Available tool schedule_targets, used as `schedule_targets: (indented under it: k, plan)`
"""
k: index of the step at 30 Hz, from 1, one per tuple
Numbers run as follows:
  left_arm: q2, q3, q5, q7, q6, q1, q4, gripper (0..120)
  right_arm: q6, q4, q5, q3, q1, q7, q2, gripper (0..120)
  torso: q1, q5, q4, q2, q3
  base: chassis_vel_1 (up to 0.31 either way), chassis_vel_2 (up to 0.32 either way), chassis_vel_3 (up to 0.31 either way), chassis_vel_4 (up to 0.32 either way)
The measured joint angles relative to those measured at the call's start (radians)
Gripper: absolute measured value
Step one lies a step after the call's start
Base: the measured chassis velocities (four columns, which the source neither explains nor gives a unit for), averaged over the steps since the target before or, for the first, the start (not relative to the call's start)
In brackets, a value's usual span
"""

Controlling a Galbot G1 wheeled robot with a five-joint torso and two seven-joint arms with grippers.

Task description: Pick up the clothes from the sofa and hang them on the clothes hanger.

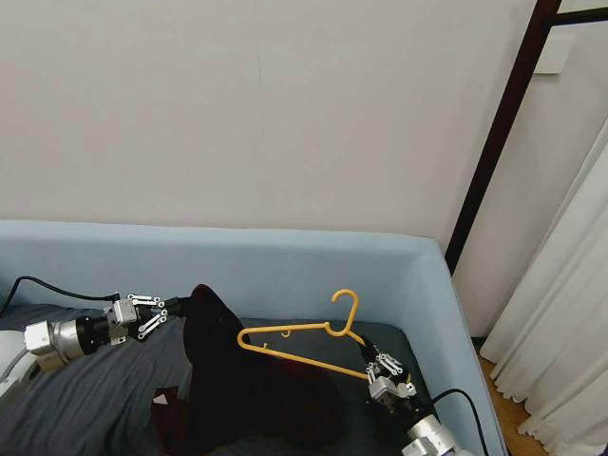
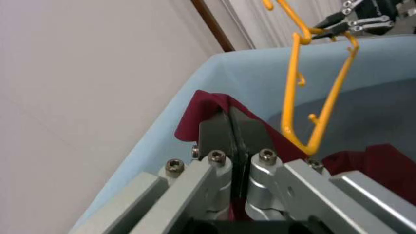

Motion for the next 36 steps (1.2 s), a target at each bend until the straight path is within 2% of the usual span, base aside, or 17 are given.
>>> schedule_targets:
  k: [14, 25, 28, 36]
  plan:
    - [-0.018, 0.024, -0.006, 0.011, 0.004, -0.018, -0.028, 0, -0.085, -0.029, -0.029, -0.145, 0.121, -0.007, 0.029, 4, 0.000, -0.0001, -0.0001, 0.000, 0.000, 0.000, 0.000, 0.000, 0.000]
    - [-0.101, 0.050, 0.033, 0.028, 0.020, 0.008, -0.098, 0, -0.181, -0.092, 0.030, -0.266, 0.253, -0.013, 0.083, 4, 0.000, 0.0000, -0.0002, 0.000, 0.000, 0.000, 0.000, 0.000, 0.000]
    - [-0.138, 0.061, 0.060, 0.043, 0.021, 0.023, -0.109, 0, -0.227, -0.112, 0.084, -0.319, 0.300, -0.006, 0.101, 4, 0.000, 0.0000, -0.0001, 0.000, 0.000, 0.000, 0.000, 0.000, 0.000]
    - [-0.208, 0.076, 0.113, 0.070, 0.009, 0.038, -0.081, 0, -0.255, -0.104, 0.286, -0.391, 0.366, 0.031, 0.127, 4, 0.000, -0.0001, 0.0000, 0.000, 0.000, 0.000, 0.000, 0.000, 0.000]
